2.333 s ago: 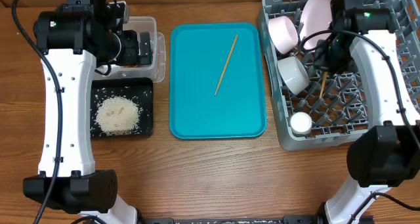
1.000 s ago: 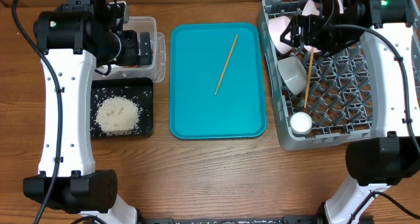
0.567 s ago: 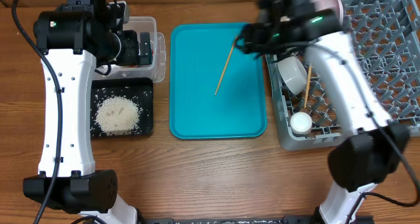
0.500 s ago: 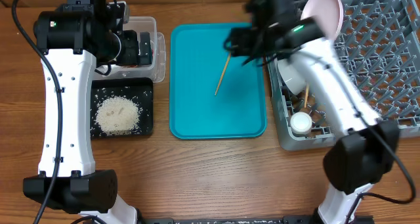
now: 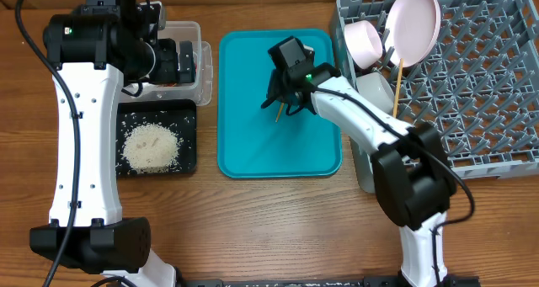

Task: Sort waste into correct bins and load items into the dishwasher
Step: 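Reach the right gripper to the second chopstick and grasp it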

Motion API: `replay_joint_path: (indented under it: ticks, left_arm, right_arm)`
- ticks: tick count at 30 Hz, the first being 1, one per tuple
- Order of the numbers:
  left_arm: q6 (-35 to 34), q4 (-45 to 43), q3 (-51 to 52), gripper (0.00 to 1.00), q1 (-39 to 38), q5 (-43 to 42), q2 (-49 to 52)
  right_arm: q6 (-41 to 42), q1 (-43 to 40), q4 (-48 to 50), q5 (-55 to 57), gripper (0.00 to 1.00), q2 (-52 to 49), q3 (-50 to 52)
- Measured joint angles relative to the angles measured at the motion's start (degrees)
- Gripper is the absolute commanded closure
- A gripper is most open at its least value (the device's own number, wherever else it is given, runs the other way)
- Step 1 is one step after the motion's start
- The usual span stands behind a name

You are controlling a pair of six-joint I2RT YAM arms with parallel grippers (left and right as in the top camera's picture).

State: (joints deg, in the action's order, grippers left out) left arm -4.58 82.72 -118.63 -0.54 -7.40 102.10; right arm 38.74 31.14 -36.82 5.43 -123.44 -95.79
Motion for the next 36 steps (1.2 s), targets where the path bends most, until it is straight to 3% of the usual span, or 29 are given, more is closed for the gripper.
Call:
replay_joint_path:
  ticks: [7,13,15,22,26,34,35,36]
  left_arm:
    - [0.0,0.0,0.0,0.0,0.0,0.0,0.0]
    - [0.0,0.0,0.0,0.0,0.0,0.0,0.0]
    - [0.0,0.0,0.0,0.0,0.0,0.0,0.0]
    - [0.0,0.0,0.0,0.0,0.0,0.0,0.0]
    - [0.0,0.0,0.0,0.0,0.0,0.0,0.0]
    - [0.0,0.0,0.0,0.0,0.0,0.0,0.0]
    - [0.0,0.0,0.0,0.0,0.0,0.0,0.0]
    - [0.0,0.0,0.0,0.0,0.0,0.0,0.0]
  right_arm:
    - [1.8,-0.3,1.7,-0.7,0.53,-4.4,0.2]
    - [3.0,-0.4,2.4,-1.9,0.91,-5.7,0.2]
    - [4.1,-0.4,2.1,-2.4,0.96,-5.8,0.2]
    - [5.6,-0.4,-0.8,-3.5,0.96,-5.8,-0.7]
    - [5.1,-0.8,-8.0,-4.0,0.96,-6.1,-3.6]
    - [-7.2,-2.3,-27.3,-4.1,0.96,-6.5,-18.7]
    - [-8.8,-2.3,-28.7,-4.1,0.93,-6.5,-20.7]
    - [-10.0,-2.4,-29.7,-4.0,0.82,-6.5,-22.3]
